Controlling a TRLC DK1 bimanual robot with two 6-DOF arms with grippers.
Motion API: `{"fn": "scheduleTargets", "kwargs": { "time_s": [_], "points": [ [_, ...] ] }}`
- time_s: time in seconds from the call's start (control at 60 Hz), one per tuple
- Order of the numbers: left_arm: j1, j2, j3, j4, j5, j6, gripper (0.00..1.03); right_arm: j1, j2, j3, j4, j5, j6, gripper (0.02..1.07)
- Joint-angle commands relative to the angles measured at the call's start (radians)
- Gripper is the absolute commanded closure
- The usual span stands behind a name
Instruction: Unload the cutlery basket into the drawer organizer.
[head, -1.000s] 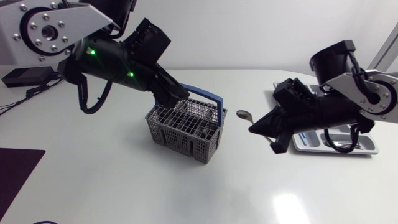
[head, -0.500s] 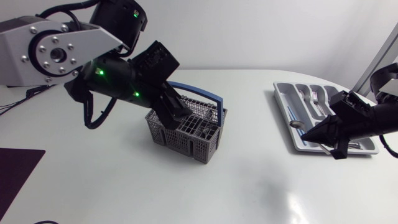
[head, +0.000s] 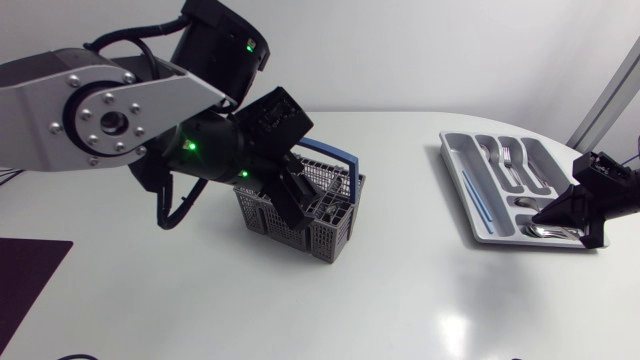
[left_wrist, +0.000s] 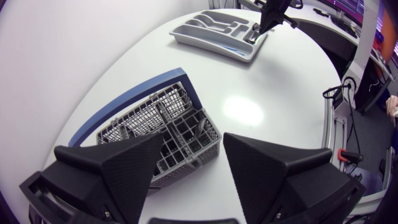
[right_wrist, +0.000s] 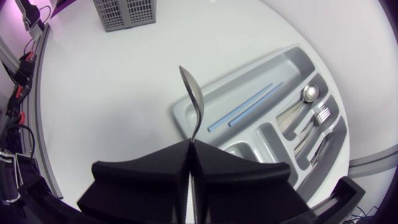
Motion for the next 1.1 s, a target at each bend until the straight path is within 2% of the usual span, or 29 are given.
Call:
{"fn": "scheduleTargets", "kwargs": {
  "time_s": [0.0,0.117,0.267,0.483,0.767,0.817,0.917,0.967,1.017,1.083],
  "points": [
    [-0.009,0.015,0.01,-0.02,-0.005,-0.055,0.35,-0.017,0.054,0.039,0.015,0.024,-0.063,1.01],
    [-0.014,0.038,0.043,-0.047,-0.003,-0.098,0.35,-0.034,0.122,0.087,0.049,0.074,-0.092,1.0],
    [-0.027,0.049,0.046,-0.046,-0.005,-0.115,0.35,-0.042,0.2,0.127,0.132,0.146,-0.101,0.93],
    [-0.041,0.072,0.043,-0.035,-0.045,-0.141,0.35,-0.048,0.3,0.157,0.236,0.232,-0.109,0.93],
    [-0.07,0.08,0.002,-0.007,-0.072,-0.147,0.35,-0.08,0.384,0.199,0.299,0.275,-0.112,0.93],
    [-0.078,0.078,-0.012,0.005,-0.083,-0.147,0.35,-0.088,0.387,0.202,0.305,0.274,-0.108,0.86],
    [-0.113,0.069,-0.055,0.057,-0.128,-0.139,0.35,-0.097,0.383,0.196,0.314,0.271,-0.097,0.55],
    [-0.13,0.064,-0.081,0.086,-0.155,-0.127,0.35,-0.098,0.369,0.182,0.314,0.269,-0.091,0.45],
    [-0.141,0.061,-0.098,0.108,-0.175,-0.116,0.35,-0.098,0.352,0.163,0.316,0.269,-0.089,0.39],
    [-0.152,0.058,-0.125,0.14,-0.204,-0.098,0.35,-0.098,0.324,0.131,0.327,0.266,-0.083,0.36]
  ]
}}
